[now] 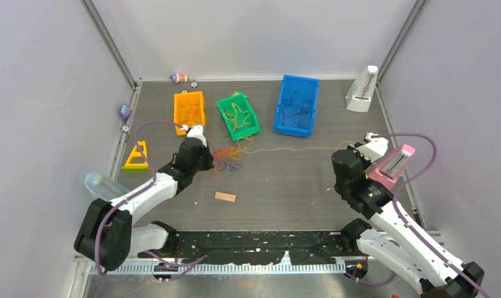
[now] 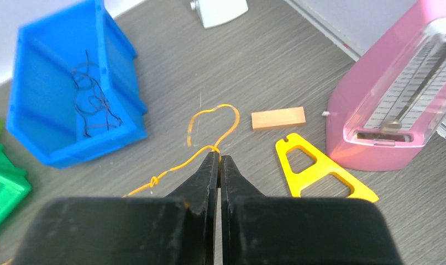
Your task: Untangle the cables
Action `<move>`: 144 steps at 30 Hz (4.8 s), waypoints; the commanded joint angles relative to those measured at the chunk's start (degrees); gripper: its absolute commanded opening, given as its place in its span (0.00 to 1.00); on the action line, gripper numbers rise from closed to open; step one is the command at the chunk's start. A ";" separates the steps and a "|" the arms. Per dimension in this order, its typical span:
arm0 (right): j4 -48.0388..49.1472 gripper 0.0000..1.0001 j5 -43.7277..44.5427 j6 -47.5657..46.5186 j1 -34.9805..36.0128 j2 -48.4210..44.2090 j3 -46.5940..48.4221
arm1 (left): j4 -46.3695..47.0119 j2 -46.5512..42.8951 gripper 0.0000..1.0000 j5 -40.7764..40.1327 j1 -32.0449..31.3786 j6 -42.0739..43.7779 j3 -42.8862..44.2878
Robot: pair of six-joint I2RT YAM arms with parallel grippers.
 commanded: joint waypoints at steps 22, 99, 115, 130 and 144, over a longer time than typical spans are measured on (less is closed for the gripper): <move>7.45 0.05 -48.67 -20.67 -0.45 5.54 25.83 | 14.39 -9.63 0.86 16.79 -12.95 17.99 1.84; 35.28 0.08 -45.36 -8.68 -1.07 18.51 -10.23 | 7.73 -0.88 0.00 41.28 -11.65 5.01 31.84; 20.24 0.25 -36.80 0.95 -12.38 12.86 -11.99 | -9.34 -15.12 0.00 11.20 7.13 -2.20 27.11; 23.84 0.90 -45.40 -7.45 -12.40 7.01 -10.94 | -15.05 -3.14 0.00 17.08 7.26 -0.52 42.97; 23.46 0.91 -45.77 -9.27 -12.38 4.08 -10.75 | -12.93 10.98 0.00 15.23 7.26 1.74 53.88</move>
